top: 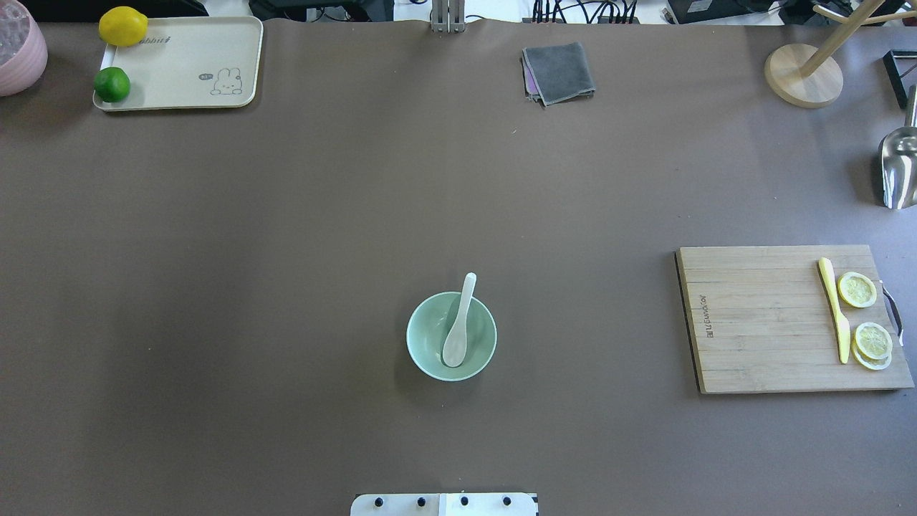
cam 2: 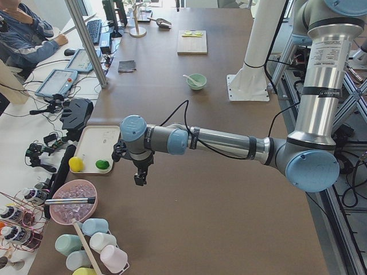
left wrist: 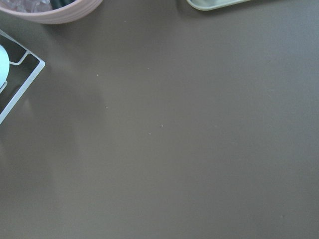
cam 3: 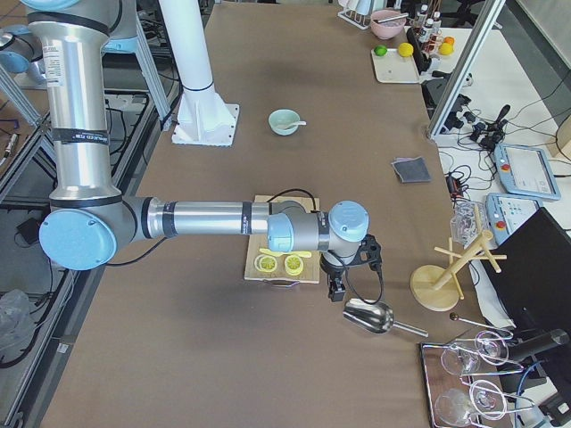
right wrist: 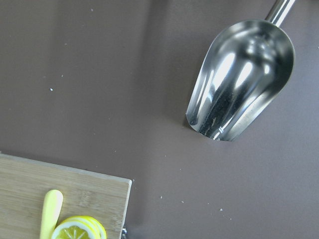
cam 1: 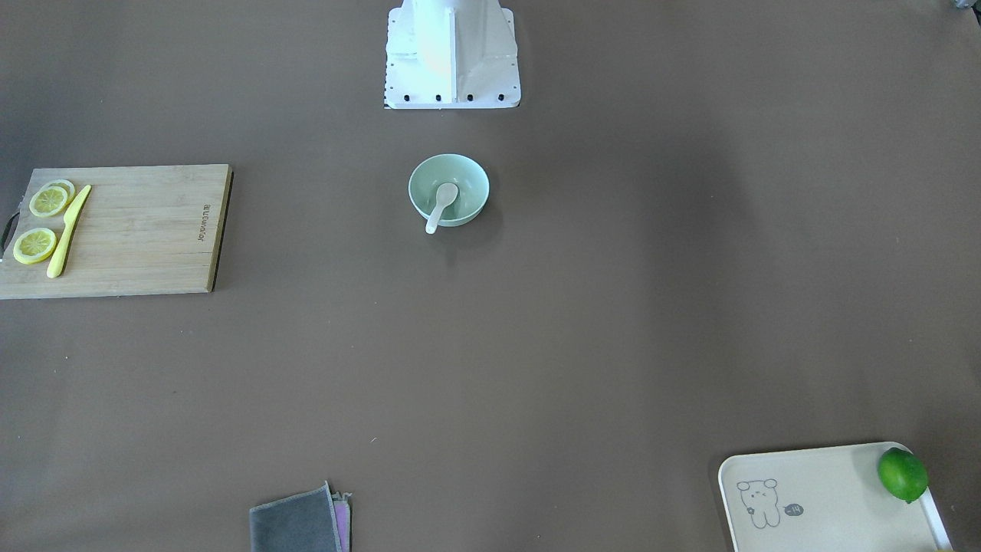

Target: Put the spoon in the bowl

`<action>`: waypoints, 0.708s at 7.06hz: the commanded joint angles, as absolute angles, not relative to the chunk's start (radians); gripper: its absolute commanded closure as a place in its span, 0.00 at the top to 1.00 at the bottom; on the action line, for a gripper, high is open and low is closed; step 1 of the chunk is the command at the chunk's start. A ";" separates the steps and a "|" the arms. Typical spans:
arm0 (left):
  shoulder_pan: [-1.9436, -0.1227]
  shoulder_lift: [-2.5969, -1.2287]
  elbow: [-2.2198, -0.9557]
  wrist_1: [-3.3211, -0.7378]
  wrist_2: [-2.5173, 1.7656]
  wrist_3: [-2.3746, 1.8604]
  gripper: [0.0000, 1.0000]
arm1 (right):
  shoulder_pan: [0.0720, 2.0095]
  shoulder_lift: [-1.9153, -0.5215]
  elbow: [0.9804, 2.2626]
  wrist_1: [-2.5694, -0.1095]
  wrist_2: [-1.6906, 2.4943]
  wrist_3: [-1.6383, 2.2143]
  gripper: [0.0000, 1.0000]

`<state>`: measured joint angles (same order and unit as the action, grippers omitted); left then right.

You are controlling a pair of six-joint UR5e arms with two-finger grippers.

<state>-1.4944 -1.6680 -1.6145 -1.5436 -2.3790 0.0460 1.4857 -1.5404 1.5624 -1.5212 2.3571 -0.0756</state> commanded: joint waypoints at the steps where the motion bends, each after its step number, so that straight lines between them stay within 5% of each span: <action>1: -1.497 -1.664 -1.614 -1.540 -2.427 0.043 0.98 | 1.493 -1.540 1.557 -1.522 2.358 -0.080 1.00; 5: -1.500 -1.667 -1.615 -1.507 -2.425 0.046 0.98 | 1.494 -1.523 1.551 -1.529 2.358 -0.078 1.00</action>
